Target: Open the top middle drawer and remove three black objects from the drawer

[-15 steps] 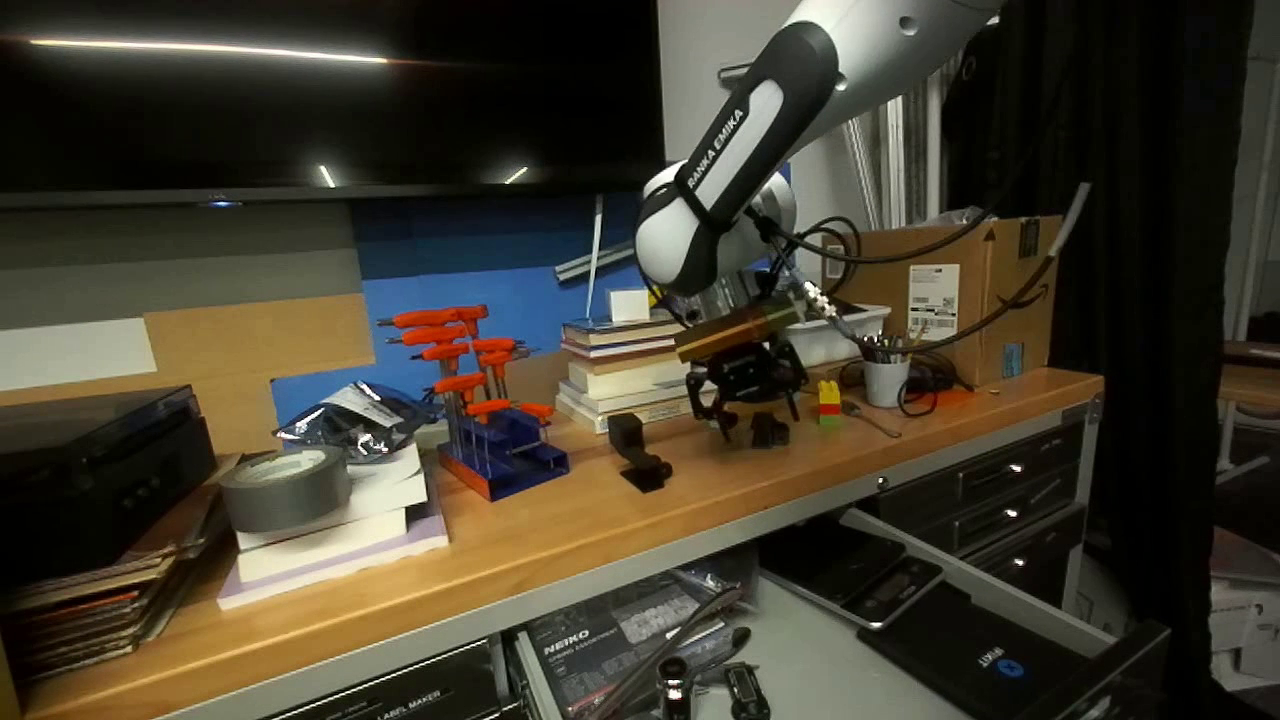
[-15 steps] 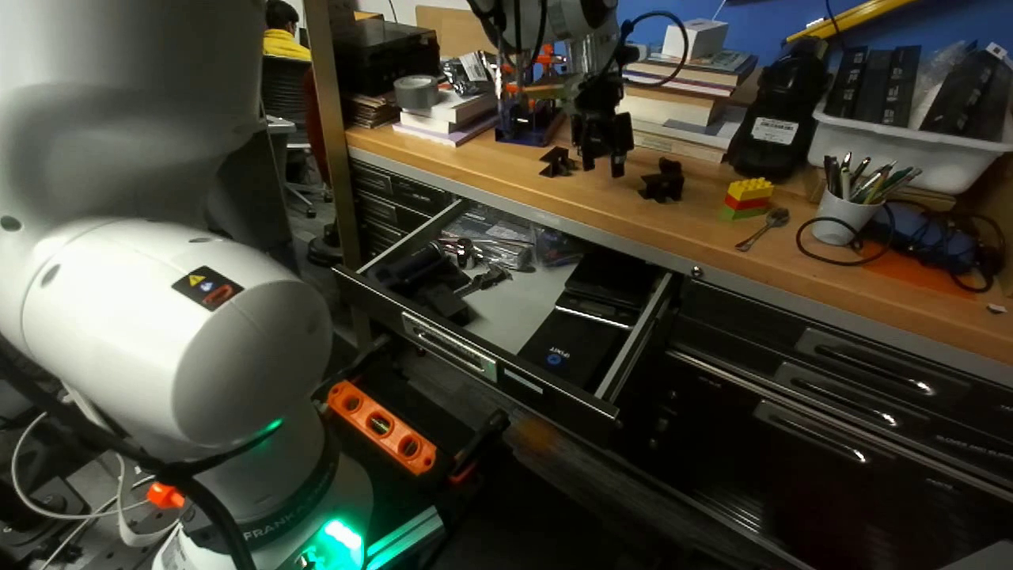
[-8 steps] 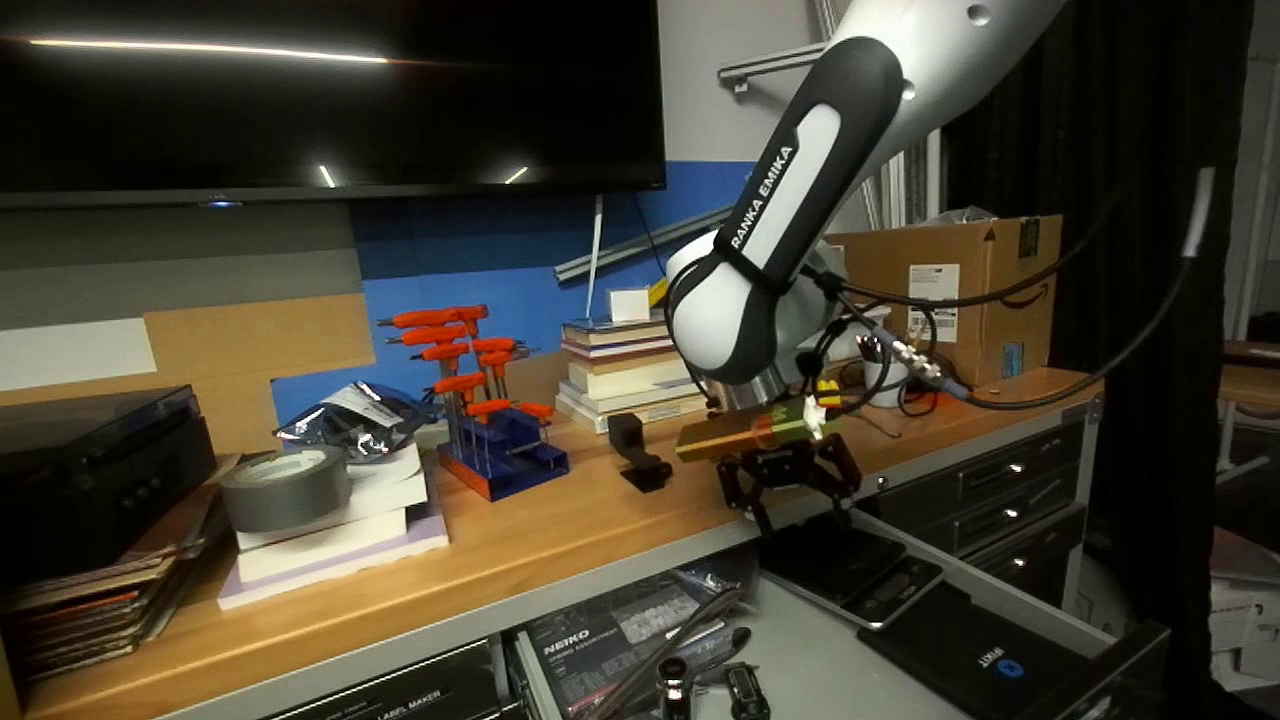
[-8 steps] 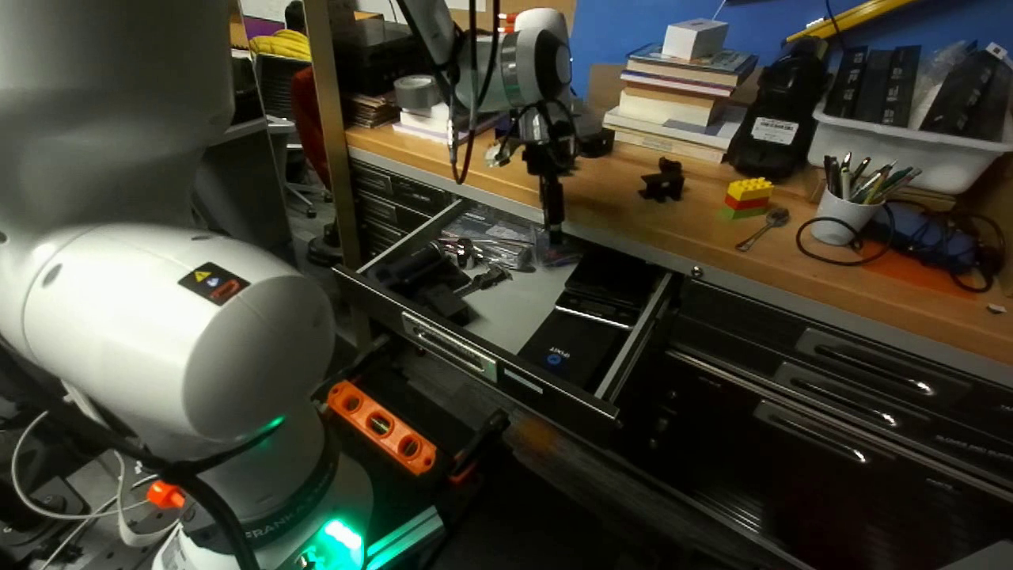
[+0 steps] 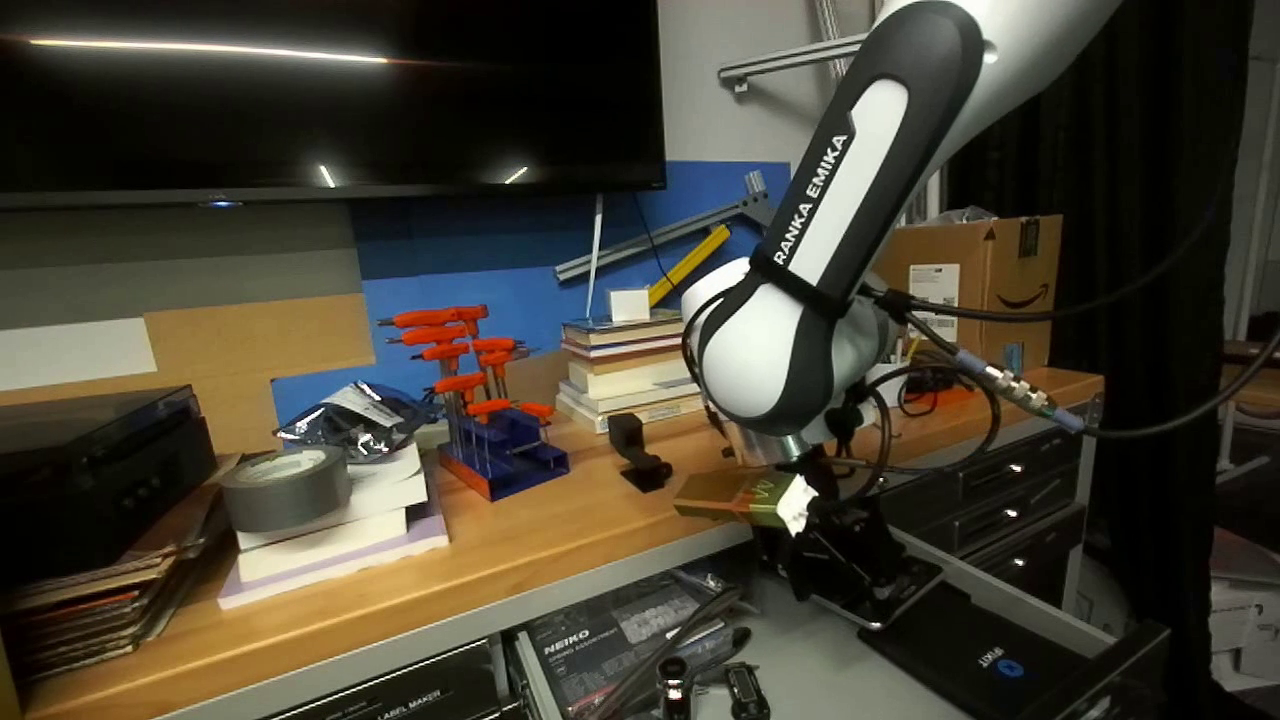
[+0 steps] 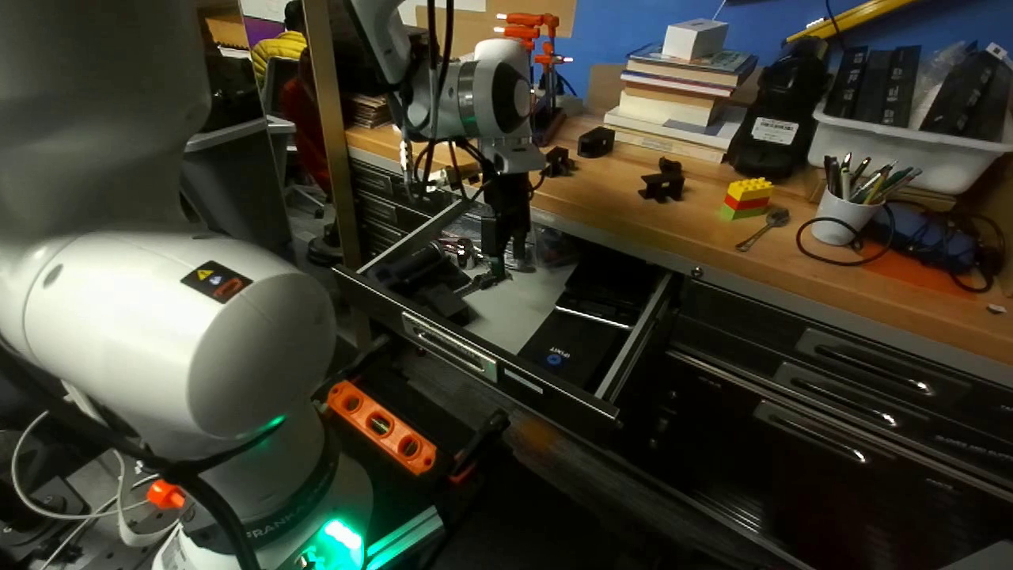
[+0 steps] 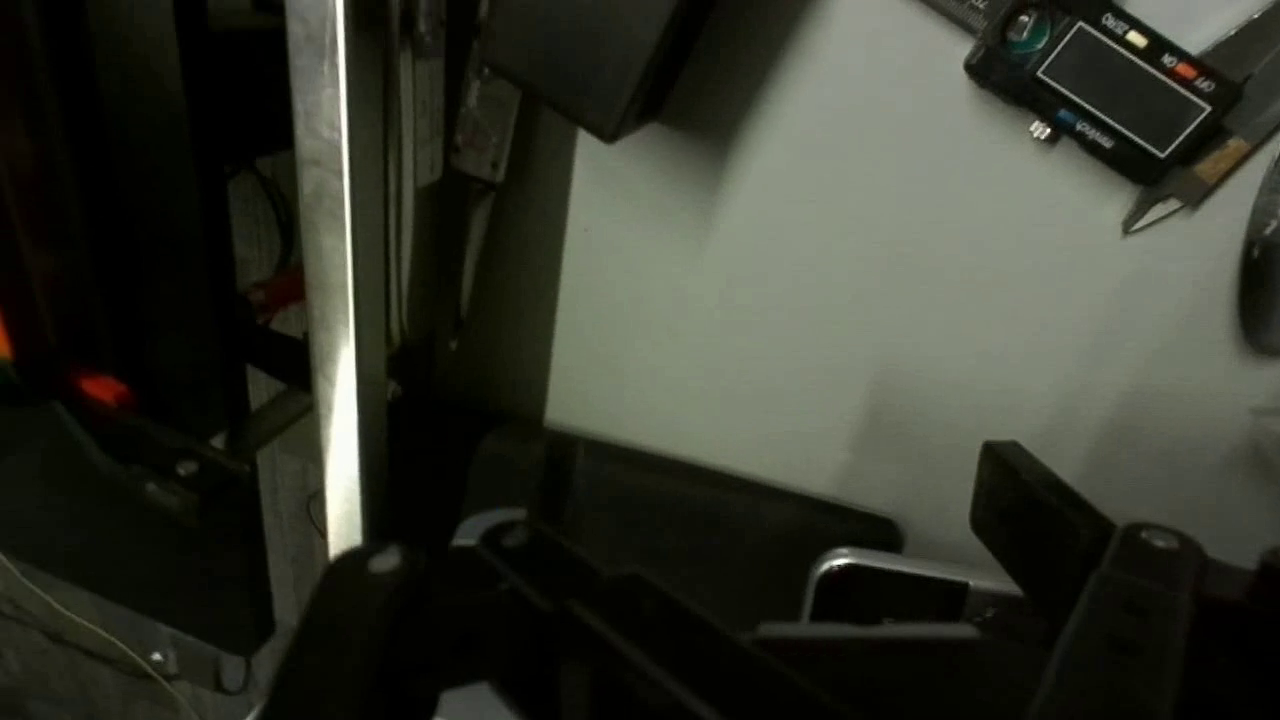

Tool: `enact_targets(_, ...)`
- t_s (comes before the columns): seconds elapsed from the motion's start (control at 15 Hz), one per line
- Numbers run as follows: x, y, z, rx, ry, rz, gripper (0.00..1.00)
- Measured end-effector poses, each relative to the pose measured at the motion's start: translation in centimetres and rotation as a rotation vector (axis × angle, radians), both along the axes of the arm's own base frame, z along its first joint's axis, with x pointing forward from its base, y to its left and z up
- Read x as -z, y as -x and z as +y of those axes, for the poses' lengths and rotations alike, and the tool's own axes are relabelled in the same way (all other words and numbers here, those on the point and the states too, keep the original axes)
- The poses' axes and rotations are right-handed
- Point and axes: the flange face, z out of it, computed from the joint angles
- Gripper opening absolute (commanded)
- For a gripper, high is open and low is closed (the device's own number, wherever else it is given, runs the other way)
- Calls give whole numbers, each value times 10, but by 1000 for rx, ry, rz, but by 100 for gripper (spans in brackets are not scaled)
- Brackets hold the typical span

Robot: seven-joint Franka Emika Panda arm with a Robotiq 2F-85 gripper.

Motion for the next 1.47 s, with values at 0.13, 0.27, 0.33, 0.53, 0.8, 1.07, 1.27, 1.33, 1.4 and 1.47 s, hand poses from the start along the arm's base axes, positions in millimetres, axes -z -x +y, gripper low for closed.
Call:
enact_targets(0.13,8,9,-1,101,-7,-17,100)
enact_targets(0.27,14,16,-4,201,-16,-35,100)
enact_targets(0.33,16,18,-5,249,-20,-46,100)
enact_targets(0.53,19,22,-8,400,-46,-67,100)
enact_targets(0.8,22,32,9,570,-97,-105,100)
enact_targets(1.07,30,49,33,624,-129,-126,100)
enact_targets(1.27,38,64,44,611,-120,-113,100)
enact_targets(1.33,40,70,47,603,-116,-104,100)
enact_targets(1.4,43,75,49,595,-113,-96,100)
enact_targets(1.47,45,79,51,588,-111,-90,100)
